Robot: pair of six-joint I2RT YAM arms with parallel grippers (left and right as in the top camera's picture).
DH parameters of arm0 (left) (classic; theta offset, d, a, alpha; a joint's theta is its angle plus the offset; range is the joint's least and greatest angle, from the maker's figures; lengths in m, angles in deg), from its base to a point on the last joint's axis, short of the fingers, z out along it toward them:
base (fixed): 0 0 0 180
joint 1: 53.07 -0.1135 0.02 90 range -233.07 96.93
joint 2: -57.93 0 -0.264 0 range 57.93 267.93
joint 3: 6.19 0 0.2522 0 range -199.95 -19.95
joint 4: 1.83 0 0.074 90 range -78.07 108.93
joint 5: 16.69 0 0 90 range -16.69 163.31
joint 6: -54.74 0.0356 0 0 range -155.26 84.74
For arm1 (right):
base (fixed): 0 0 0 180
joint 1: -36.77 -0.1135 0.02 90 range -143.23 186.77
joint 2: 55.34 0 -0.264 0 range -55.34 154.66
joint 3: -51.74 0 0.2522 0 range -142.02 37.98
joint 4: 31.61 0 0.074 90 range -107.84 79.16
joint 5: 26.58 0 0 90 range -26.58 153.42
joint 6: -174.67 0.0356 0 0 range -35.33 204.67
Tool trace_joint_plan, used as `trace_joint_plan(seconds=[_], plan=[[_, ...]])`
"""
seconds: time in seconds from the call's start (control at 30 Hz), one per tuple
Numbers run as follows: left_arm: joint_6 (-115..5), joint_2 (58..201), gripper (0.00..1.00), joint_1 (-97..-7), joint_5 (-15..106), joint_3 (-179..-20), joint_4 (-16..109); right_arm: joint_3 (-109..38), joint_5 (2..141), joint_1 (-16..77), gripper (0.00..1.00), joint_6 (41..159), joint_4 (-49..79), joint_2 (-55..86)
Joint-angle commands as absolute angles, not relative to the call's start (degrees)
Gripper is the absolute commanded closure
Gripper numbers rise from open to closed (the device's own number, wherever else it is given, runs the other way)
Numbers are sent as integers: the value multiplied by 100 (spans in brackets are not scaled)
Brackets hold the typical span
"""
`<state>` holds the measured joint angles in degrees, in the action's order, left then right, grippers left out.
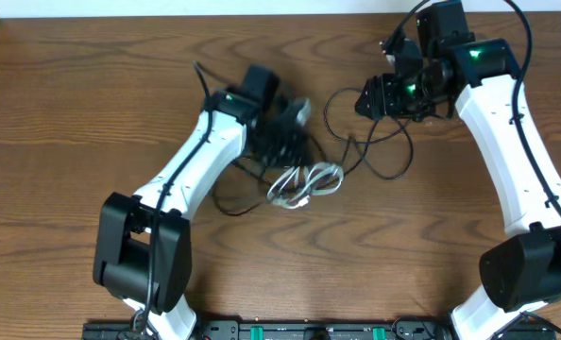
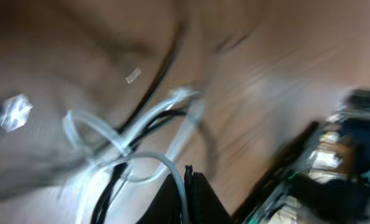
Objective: Untangle cables
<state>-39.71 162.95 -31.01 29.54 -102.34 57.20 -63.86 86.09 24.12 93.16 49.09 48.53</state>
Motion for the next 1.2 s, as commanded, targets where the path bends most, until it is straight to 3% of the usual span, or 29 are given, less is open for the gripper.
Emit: trace_joint_plan(seconds=[0.0, 0.23, 0.43, 0.97, 1.17], plan=[[-4235, 16002, 92, -3158, 1665, -11034, 5329, -6389, 8662, 2309, 39, 9231, 4966, 4895], [-5857, 15527, 92, -3158, 1582, -11506, 3939, -6389, 8953, 2231, 46, 9244, 4933, 4895], [-6740, 15206, 92, -3158, 1584, -11506, 3008, -6389, 9401, 2231, 46, 9279, 4566, 4895], [-6906, 15147, 92, -3433, 1916, -11506, 2625, -6393, 10507, 2497, 46, 9272, 4120, 4880], [-7444, 15147, 93, -3706, 1940, -11506, 2529, -6393, 11656, 2821, 41, 8888, 4127, 4877]])
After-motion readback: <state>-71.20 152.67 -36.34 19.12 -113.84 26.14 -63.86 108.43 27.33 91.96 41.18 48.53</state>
